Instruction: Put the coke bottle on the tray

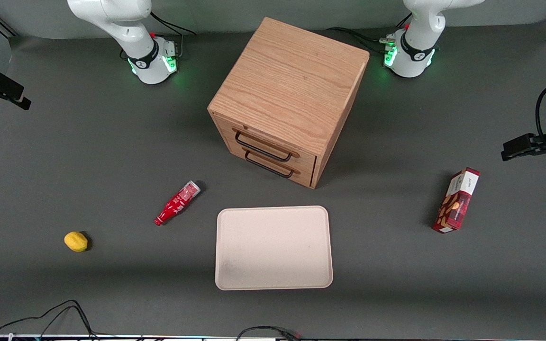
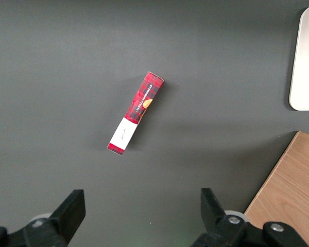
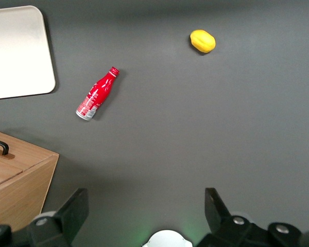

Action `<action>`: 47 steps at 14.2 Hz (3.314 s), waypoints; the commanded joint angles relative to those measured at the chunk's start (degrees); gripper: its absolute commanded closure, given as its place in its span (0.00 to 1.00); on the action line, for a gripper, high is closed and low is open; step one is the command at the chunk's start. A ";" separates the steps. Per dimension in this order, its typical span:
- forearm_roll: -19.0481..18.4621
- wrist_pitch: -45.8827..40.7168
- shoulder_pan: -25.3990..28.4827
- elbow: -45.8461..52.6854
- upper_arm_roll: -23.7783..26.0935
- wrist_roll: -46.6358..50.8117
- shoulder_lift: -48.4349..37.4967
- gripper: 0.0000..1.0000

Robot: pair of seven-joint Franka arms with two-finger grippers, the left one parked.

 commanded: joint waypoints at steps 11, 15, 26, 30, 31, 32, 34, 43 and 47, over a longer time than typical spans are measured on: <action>-0.56 -2.42 -0.31 1.63 0.99 0.65 1.19 0.00; 0.05 -2.42 -0.31 1.64 0.82 1.17 1.11 0.00; 5.67 -1.90 0.83 2.34 5.38 23.11 2.33 0.00; 7.70 0.56 0.83 1.73 10.82 40.06 6.45 0.00; 7.70 1.96 0.91 1.64 12.58 44.81 8.12 0.00; 7.61 3.63 0.83 1.63 14.34 48.60 10.05 0.00; 7.00 8.71 0.92 -0.28 16.80 53.63 14.18 0.00; -10.38 48.87 1.71 -20.59 19.10 62.60 31.59 0.00; -16.72 57.78 1.71 -22.45 18.66 67.88 37.57 0.00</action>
